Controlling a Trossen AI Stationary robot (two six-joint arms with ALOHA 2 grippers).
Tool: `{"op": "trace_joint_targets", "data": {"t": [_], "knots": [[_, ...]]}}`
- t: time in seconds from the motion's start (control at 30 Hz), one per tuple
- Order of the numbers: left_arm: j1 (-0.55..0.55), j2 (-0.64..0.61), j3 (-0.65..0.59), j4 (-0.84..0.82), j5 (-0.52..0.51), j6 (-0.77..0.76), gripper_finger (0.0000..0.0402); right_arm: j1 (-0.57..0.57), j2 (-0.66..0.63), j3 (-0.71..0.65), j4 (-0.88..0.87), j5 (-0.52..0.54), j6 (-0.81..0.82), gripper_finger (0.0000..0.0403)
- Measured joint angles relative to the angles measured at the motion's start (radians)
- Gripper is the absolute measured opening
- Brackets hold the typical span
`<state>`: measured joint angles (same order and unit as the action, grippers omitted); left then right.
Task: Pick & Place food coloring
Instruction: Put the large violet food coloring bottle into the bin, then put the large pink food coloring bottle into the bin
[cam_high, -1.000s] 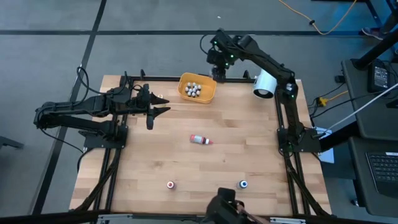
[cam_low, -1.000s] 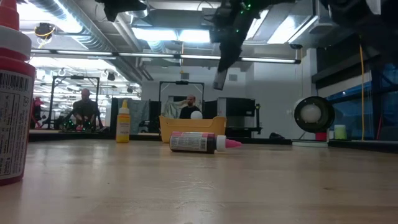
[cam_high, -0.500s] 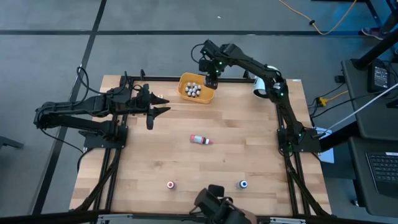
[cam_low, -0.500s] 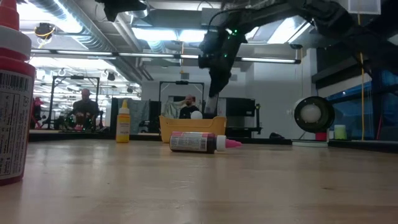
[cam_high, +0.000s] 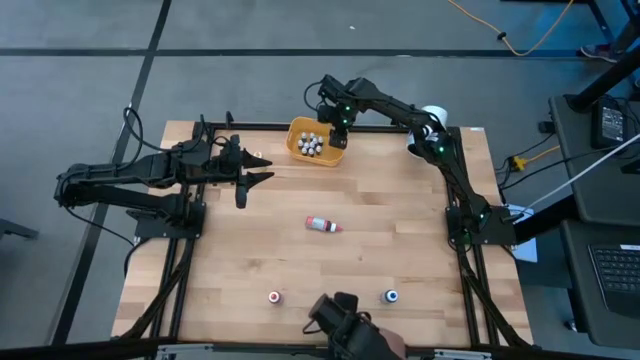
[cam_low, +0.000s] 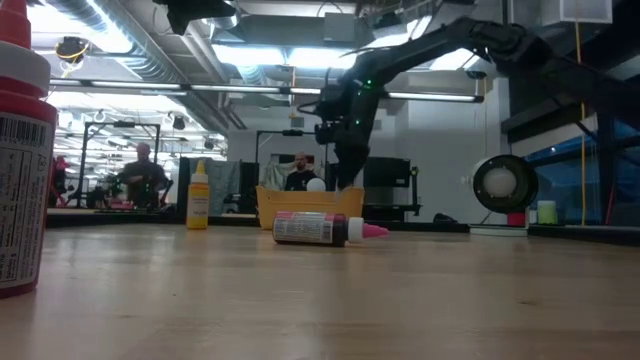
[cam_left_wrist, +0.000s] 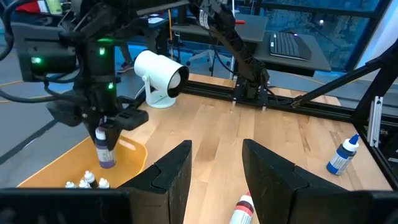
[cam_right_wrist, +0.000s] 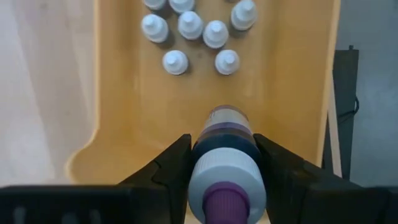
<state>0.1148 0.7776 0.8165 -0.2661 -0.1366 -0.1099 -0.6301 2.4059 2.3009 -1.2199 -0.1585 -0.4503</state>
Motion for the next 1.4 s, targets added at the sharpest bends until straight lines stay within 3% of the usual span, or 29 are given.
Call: {"op": "trace_joint_targets", "data": {"t": [0.83, 1.17, 1.4], "knots": [[0.000, 0.000, 0.000, 0.000, 0.000, 0.000, 0.0139, -0.021, 0.050, -0.003, 0.029, -0.008, 0.003, 0.0163], [0.000, 0.000, 0.000, 0.000, 0.000, 0.000, 0.0139, -0.016, 0.052, 0.017, 0.012, 0.002, 0.006, 0.0207], [0.000, 0.000, 0.000, 0.000, 0.000, 0.000, 0.0139, -0.002, 0.016, 0.048, -0.007, 0.030, 0.005, 0.0215]]}}
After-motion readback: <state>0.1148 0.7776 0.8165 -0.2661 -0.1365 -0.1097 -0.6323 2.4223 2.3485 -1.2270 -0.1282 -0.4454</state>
